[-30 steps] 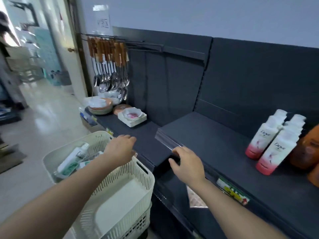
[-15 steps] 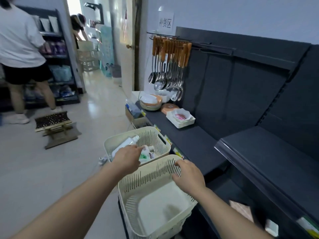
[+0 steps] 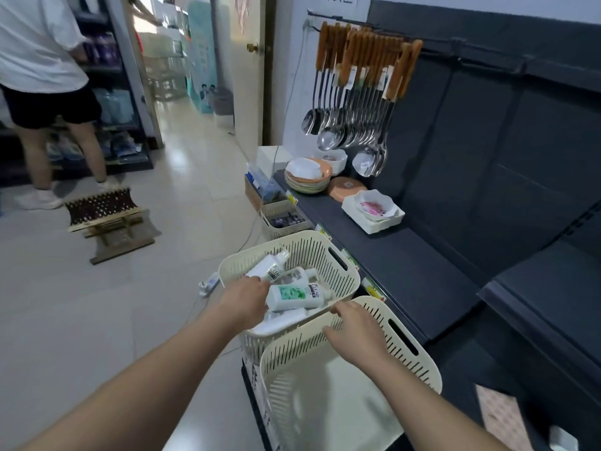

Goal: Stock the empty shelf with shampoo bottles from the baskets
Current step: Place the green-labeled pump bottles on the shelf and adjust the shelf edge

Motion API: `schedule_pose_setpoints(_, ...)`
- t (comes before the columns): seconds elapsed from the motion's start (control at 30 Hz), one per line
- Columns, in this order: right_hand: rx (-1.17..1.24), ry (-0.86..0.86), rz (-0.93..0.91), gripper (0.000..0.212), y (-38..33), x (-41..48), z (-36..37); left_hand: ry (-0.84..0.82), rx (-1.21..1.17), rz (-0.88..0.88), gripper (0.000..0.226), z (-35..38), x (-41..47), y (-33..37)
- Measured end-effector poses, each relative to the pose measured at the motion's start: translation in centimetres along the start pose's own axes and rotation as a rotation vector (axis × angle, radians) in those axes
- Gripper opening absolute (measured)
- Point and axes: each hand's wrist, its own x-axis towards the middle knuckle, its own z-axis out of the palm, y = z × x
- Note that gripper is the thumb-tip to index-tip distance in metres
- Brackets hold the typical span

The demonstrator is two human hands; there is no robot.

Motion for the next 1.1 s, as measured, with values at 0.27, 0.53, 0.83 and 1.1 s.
schedule_pose_setpoints(0.27,0.032,-0.09,-0.033,0.041,-0.6,6.7,1.4,-0.075,-0.039,-0.114,0.038,1.9,4.9,-2.6)
schedule_pose_setpoints(0.53,0.049,-0.203,0.041,0.043,-1.1,12.6,4.2,-0.177,-0.06,-0.079,0.036,5.0,11.6,-5.0)
schedule_pose_setpoints(0.83,0.195,-0.31,0.305,0.045,-0.2,19.8,9.7,-0.34,-0.169,-0.058,0.035,10.8,19.6,-7.4)
schedule_pose_setpoints(1.1,0.792,-0.35,0.958,0.034,1.4,25.0,15.8,-0.254,-0.354,-0.165,0.077,15.9,23.2,-7.8)
